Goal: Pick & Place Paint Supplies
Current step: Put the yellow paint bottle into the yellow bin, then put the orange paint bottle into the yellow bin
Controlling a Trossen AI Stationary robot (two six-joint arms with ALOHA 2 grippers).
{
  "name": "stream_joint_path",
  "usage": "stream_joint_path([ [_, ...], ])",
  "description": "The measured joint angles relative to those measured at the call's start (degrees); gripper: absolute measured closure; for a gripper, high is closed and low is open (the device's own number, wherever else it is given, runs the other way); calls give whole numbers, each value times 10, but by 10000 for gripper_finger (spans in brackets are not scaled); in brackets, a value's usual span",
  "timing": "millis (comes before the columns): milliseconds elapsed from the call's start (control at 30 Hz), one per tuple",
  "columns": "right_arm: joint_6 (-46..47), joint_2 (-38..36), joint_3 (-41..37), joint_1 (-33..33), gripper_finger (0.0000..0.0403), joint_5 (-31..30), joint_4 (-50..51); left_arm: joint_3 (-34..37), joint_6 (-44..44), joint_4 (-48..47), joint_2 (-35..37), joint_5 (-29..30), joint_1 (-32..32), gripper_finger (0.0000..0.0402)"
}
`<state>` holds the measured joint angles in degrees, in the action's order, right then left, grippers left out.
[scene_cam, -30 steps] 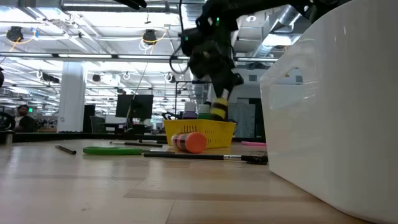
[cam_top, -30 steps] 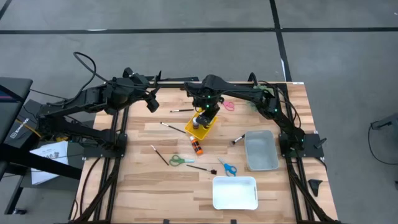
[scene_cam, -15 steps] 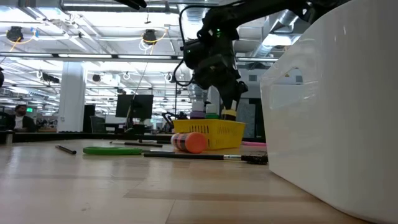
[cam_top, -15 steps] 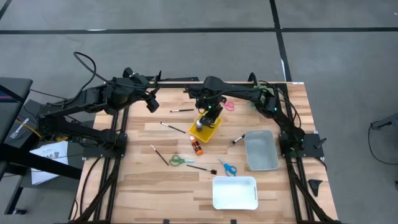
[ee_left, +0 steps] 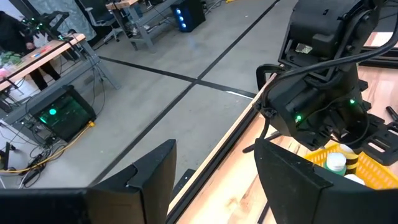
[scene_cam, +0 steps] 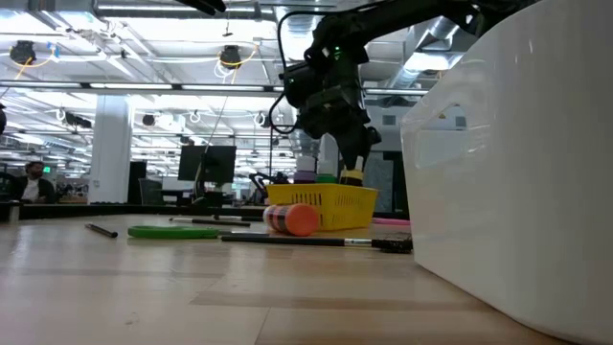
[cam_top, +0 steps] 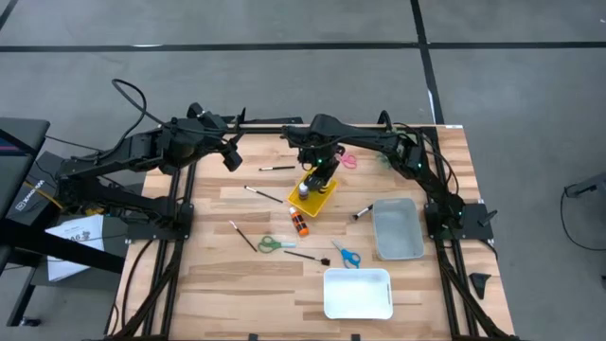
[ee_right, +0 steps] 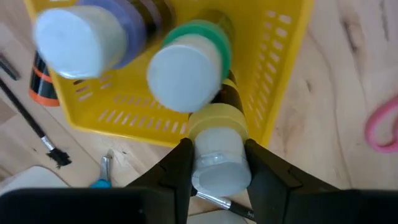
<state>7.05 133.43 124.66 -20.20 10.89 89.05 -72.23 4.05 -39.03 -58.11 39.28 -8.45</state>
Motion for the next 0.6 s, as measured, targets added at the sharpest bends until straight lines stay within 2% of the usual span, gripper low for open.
stream_joint_path([
  [167, 12, 0, 0, 0, 210, 2, 4, 0, 0, 0, 0, 0, 0, 193],
  [267, 22, 0, 0, 0, 189, 28, 10, 0, 0, 0, 0, 0, 0, 193],
  [400, 25, -4, 1, 0, 185, 33, 9, 0, 0, 0, 0, 0, 0, 193],
  [600, 33, -44, 1, -3, 201, 32, 9, 0, 0, 0, 0, 0, 0, 193],
])
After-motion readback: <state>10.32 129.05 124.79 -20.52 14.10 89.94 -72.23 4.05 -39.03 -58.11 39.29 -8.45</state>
